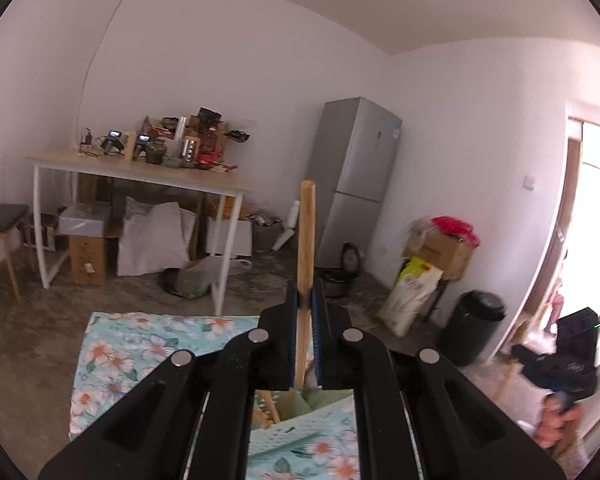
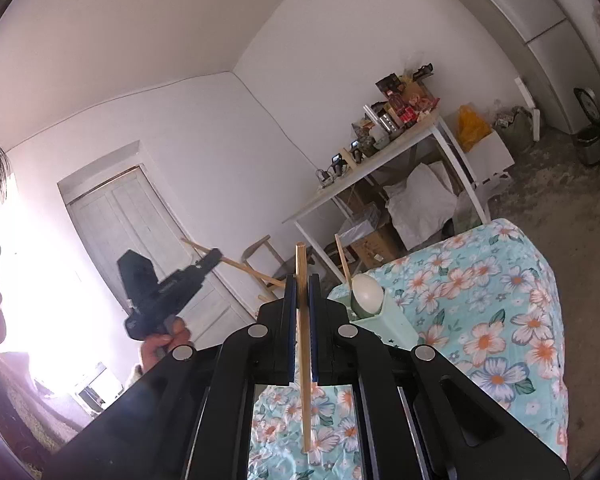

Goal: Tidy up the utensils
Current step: 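Lower the held chopstick into the mint-green holder and open the left tool, then lower the held chopstick into the holder and open the right tool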

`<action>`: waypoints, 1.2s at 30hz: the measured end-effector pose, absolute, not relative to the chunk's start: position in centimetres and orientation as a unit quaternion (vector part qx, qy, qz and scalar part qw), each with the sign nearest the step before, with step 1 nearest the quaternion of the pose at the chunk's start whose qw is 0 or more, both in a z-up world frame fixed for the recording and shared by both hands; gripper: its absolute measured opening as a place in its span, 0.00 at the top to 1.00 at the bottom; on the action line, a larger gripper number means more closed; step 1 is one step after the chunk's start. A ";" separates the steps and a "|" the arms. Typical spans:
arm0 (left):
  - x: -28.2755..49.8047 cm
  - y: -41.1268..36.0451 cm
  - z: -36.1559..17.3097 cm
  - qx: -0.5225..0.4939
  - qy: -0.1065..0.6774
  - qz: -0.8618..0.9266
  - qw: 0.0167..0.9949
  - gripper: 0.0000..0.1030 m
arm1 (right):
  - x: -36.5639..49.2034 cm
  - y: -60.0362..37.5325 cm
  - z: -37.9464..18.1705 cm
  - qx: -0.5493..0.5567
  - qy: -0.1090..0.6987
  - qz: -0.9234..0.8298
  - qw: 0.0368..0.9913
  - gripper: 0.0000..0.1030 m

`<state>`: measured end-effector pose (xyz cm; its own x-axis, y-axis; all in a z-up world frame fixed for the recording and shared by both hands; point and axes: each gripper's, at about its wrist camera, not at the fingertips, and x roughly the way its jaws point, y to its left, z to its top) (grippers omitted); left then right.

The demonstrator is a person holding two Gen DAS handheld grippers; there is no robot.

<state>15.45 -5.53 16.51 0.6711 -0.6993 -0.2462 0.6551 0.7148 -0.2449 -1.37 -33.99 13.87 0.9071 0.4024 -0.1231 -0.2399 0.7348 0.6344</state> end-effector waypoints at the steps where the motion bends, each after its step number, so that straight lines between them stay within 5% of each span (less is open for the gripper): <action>1: 15.6 -5.9 16.1 -0.059 0.163 -0.364 0.915 0.95 | -1.5 -34.0 13.9 0.318 0.127 0.174 0.923 0.96; 15: 18.5 -9.7 9.3 -0.015 0.195 -0.313 0.929 0.92 | -1.3 -33.3 13.7 0.313 0.139 0.177 0.923 0.96; 26: 16.0 -6.3 10.6 -0.045 0.180 -0.304 0.934 0.42 | 0.3 -32.2 13.7 0.307 0.152 0.188 0.921 0.96; 36: 12.5 1.1 6.7 -0.071 0.241 -0.249 0.935 0.23 | 4.5 -30.2 18.4 0.241 0.123 0.220 0.937 0.96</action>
